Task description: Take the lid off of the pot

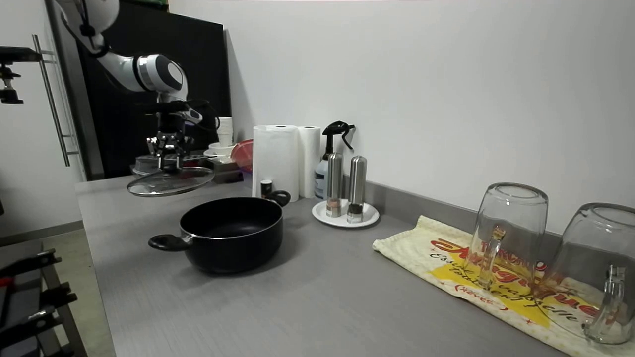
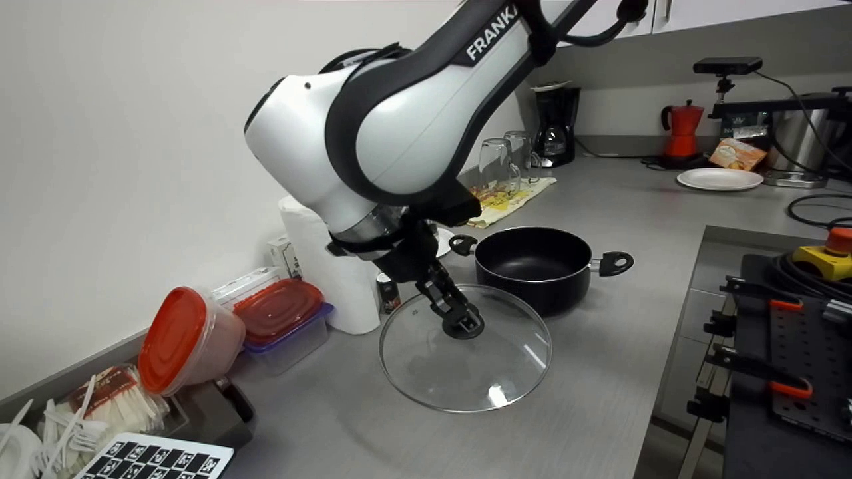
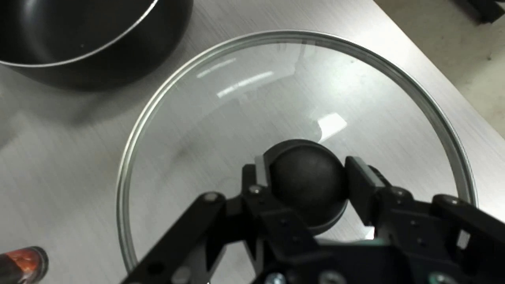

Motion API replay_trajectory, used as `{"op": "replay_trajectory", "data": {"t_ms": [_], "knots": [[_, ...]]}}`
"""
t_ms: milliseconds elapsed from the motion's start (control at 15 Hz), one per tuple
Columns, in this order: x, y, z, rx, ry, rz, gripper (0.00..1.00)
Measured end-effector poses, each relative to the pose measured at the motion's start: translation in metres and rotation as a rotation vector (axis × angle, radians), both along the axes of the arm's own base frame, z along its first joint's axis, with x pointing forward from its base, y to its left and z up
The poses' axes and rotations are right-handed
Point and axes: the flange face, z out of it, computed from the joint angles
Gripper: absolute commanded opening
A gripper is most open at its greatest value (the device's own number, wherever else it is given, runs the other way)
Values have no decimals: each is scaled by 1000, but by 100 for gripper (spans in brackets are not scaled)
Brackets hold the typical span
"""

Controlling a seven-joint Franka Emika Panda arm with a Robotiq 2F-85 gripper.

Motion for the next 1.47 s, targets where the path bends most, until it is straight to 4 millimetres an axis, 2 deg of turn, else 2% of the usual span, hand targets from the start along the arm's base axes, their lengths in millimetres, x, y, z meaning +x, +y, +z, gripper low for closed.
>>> {"op": "replay_trajectory", "data": {"t_ms": [267,667,1467], "knots": [[1,23,-16,-5,62,62,25],[2,51,-48,-18,64,97,25],[17,51,-105,-52,75,68,25]]}}
